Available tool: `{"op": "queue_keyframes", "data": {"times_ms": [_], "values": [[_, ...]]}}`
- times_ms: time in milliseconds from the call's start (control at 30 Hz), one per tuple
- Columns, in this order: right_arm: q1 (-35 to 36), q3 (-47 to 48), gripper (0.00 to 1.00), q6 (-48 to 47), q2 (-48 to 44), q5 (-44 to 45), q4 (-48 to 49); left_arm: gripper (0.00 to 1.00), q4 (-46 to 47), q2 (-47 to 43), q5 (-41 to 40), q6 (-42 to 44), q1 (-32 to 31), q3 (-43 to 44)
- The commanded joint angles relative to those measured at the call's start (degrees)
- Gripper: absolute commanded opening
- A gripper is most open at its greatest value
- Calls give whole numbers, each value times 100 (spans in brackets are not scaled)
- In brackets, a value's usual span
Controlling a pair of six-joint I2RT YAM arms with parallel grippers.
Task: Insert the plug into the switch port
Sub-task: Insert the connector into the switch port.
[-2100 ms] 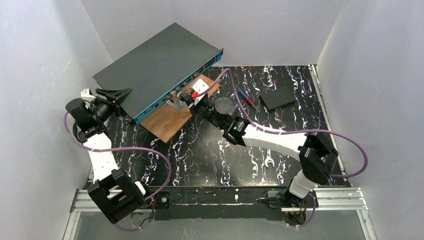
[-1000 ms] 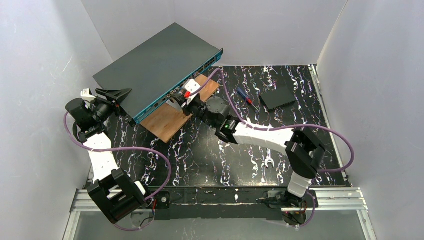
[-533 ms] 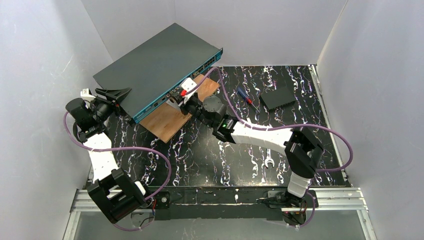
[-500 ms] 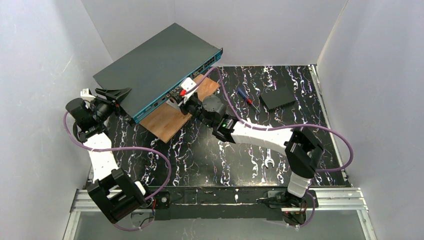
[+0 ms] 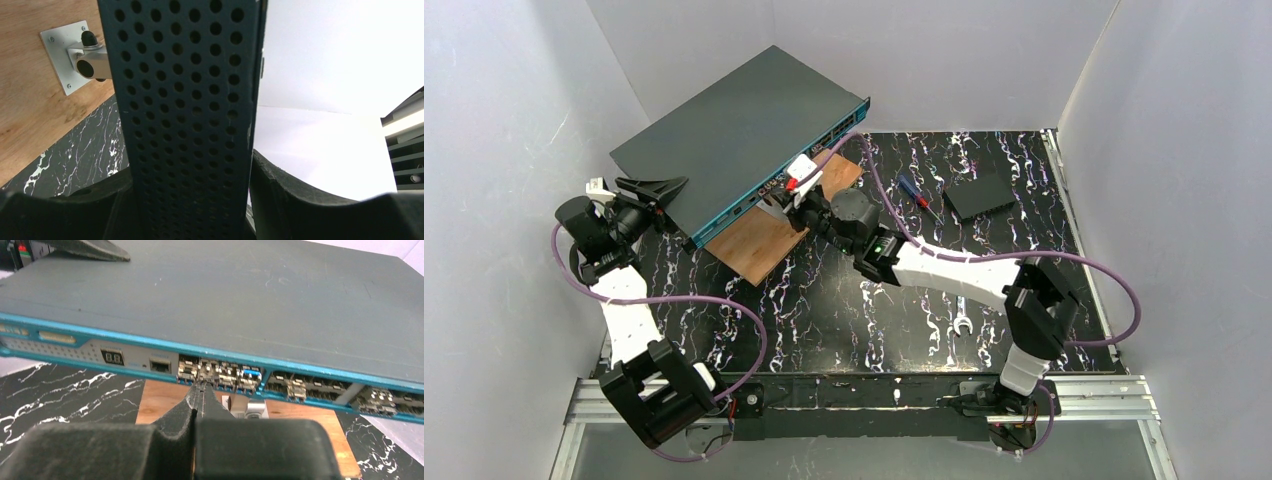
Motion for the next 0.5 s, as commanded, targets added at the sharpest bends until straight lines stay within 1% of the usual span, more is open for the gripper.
{"op": "queue_keyframes", "data": {"times_ms": [0, 67, 167, 267, 300, 333, 433, 467], "values": [[-122, -339, 7, -107, -712, 38, 217, 15, -1189, 70, -165, 997, -312, -39], [-122, -574, 15, -161, -953, 131, 118, 26, -1346, 61, -240, 1019, -313, -37], [-122, -967, 25, -183, -1370, 320, 64, 36, -1587, 35, -377, 1088, -305, -35], [-122, -1368, 44, -188, -1790, 493, 8, 47, -1977, 36, -474, 1232, -309, 83], [-122, -1504, 50, -197, -1927, 571, -36, 54, -2170, 8, -550, 1289, -305, 137], [-122, -1627, 56, -206, -2091, 682, -85, 59, -2374, -39, -665, 1401, -304, 212], [-127, -2100, 69, -186, -2603, 1058, -250, 72, -3113, -204, -1084, 1736, -304, 481], [-130, -2262, 72, -170, -2779, 1191, -293, 75, -3411, -254, -1287, 1868, -296, 607]]}}
